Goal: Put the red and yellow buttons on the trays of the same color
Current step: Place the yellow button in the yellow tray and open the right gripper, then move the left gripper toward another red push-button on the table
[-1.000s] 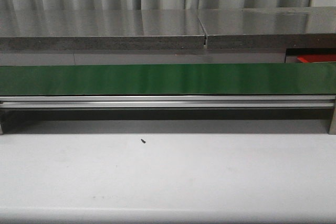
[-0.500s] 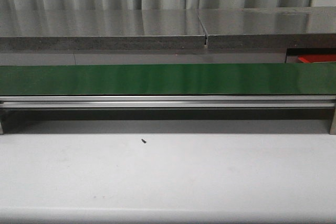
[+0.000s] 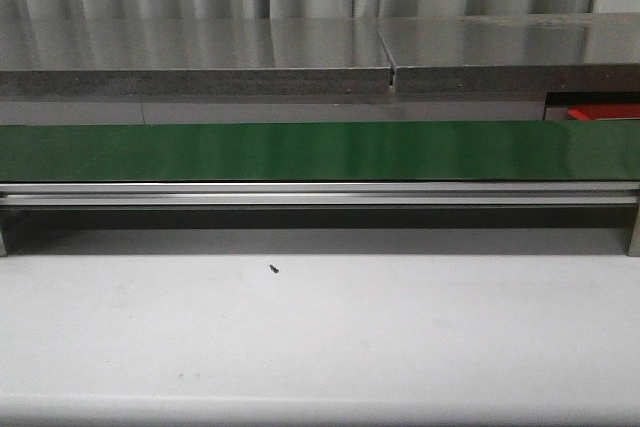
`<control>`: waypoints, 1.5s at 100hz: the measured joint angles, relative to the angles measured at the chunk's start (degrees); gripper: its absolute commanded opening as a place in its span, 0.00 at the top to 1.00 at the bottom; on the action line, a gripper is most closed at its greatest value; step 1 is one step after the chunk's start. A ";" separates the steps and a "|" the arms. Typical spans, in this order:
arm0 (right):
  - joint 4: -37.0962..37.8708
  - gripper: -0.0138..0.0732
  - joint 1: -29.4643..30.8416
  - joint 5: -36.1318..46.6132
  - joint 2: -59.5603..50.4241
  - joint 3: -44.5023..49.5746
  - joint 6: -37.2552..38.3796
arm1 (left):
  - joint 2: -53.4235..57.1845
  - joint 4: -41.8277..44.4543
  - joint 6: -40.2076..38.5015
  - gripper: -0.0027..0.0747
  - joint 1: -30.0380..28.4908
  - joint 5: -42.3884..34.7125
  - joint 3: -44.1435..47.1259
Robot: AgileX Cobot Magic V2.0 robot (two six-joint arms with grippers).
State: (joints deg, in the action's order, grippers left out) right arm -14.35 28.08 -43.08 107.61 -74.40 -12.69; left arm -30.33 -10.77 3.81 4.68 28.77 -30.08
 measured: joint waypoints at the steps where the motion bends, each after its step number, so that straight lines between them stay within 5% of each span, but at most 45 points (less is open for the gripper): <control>1: 0.00 0.38 0.00 0.00 0.00 0.00 0.00 | 0.00 0.00 0.00 0.99 0.00 0.00 0.00; 16: -0.09 0.27 0.00 0.00 0.00 0.00 0.00 | 0.00 0.00 0.00 0.99 0.00 0.00 0.00; 51: -0.93 0.26 -0.77 1.21 -5.48 0.00 -0.50 | 0.00 0.00 0.00 0.99 0.00 0.00 0.00; 84: -1.71 0.26 -9.99 2.12 -24.50 2.83 -4.66 | 0.00 0.00 0.00 0.99 0.00 0.00 0.00; 118: -1.80 0.27 -18.62 5.71 -47.15 17.97 -6.05 | 0.00 0.00 0.00 0.99 0.00 0.00 0.00; 132: -1.80 0.39 -19.17 6.24 -55.28 24.98 -6.08 | 0.00 0.00 0.00 0.99 0.00 0.00 0.00; 150: -1.80 0.80 -19.17 6.85 -62.45 31.75 -6.17 | 0.00 0.00 0.00 0.99 0.00 0.00 0.00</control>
State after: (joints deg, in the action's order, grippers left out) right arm -16.15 8.90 -36.22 45.16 -42.66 -18.87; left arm -30.33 -10.77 3.81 4.68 28.77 -30.08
